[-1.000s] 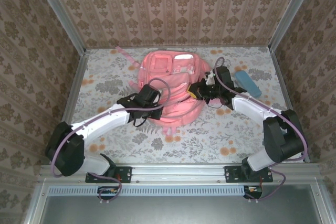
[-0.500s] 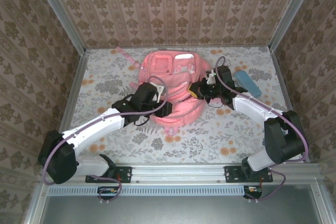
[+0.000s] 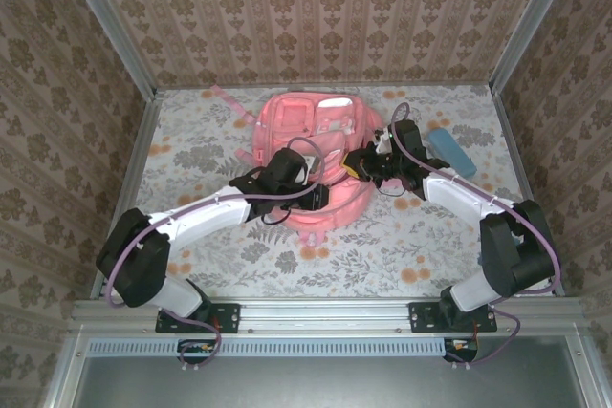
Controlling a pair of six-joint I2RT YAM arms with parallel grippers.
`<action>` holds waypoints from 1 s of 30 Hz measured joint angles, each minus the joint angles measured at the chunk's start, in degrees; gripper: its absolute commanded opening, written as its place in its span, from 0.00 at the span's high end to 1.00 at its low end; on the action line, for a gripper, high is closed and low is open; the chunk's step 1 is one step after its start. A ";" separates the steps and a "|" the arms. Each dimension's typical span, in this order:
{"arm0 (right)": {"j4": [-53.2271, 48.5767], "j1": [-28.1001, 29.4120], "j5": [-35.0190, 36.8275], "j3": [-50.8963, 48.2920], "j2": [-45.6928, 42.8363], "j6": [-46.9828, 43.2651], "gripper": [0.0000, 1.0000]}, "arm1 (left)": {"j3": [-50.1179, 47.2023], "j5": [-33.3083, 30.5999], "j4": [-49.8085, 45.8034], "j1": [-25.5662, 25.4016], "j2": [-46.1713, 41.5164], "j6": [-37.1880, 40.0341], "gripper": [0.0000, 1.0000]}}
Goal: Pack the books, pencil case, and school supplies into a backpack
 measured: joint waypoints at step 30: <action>2.34 3.63 1.18 0.00 0.61 1.33 1.00 | 2.23 0.00 4.28 -2.95 -0.42 3.54 1.00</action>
